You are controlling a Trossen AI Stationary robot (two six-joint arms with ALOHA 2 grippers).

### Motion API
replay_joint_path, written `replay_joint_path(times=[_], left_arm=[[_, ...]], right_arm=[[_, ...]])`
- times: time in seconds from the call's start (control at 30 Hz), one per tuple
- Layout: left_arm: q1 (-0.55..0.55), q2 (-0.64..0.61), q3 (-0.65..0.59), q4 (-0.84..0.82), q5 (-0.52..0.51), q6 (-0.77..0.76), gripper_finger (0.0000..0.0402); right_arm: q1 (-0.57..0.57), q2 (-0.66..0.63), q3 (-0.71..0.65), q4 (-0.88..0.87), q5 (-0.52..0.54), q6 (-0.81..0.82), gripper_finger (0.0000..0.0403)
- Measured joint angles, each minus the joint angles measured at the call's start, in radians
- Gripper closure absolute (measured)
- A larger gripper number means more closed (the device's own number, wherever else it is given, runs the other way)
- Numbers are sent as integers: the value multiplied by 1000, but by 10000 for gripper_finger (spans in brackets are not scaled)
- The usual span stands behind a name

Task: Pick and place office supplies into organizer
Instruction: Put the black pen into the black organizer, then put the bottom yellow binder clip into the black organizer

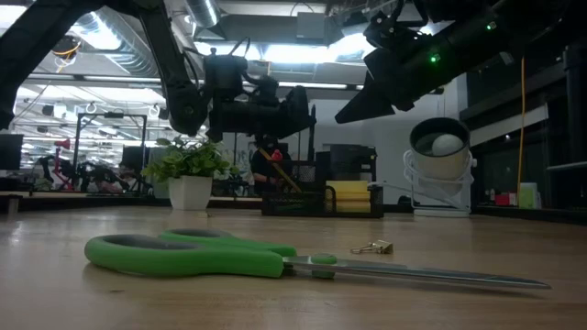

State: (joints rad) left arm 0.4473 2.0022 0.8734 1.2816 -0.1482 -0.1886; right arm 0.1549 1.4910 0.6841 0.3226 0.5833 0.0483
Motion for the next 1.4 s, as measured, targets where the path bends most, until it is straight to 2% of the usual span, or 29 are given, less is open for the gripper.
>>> replay_joint_path(times=[0.77,1.23,1.4], left_arm=[[-8,0,0,-59,13,63,344],[-9,-1,0,-33,42,70,302],[-9,-2,0,8,95,71,306]], right_arm=[[1,0,0,1,0,3,377],[1,0,0,1,-1,3,377],[1,0,0,0,-1,3,377]])
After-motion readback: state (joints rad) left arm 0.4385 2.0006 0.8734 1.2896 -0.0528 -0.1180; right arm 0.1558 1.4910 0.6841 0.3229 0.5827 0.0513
